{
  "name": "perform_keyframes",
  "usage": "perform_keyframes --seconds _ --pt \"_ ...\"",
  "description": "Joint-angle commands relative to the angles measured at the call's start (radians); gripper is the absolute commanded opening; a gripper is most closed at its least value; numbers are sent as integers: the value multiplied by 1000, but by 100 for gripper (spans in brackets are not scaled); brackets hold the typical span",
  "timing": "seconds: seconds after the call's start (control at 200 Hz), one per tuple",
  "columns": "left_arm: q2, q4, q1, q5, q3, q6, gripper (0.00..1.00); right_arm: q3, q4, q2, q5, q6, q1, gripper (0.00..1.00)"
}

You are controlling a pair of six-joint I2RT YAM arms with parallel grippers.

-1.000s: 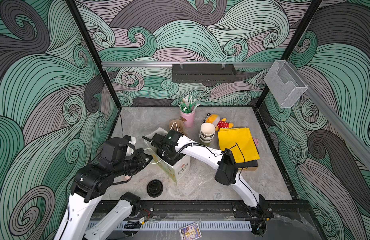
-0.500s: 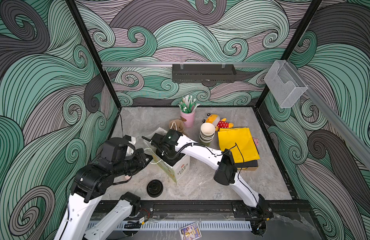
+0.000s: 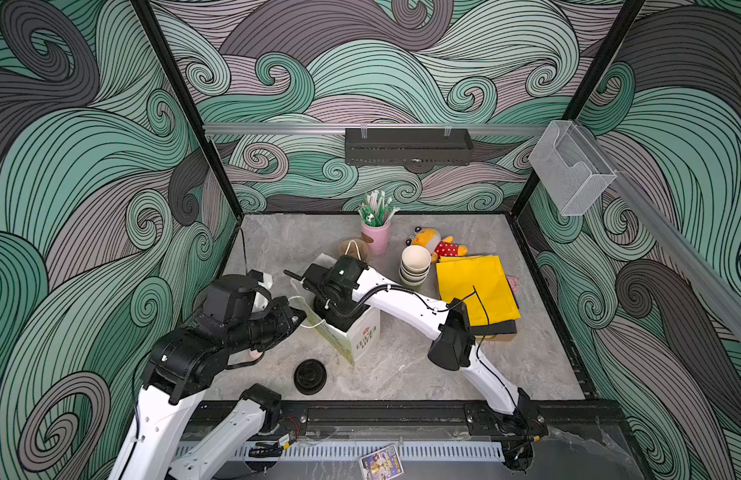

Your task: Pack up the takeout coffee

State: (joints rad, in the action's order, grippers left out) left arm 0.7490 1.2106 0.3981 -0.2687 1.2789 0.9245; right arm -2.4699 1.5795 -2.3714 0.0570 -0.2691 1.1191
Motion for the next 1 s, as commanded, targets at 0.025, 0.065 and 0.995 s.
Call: perform_keyframes --seconds 0.025,0.065,0.995 --pt "4 -6 4 14 2 -16 0 -11 39 36 17 -2 7 99" --pt "5 -6 5 14 2 -15 0 -11 40 38 17 -2 7 99" --pt "1 -3 4 11 -26 -19 0 -92 55 128 59 -54 24 93"
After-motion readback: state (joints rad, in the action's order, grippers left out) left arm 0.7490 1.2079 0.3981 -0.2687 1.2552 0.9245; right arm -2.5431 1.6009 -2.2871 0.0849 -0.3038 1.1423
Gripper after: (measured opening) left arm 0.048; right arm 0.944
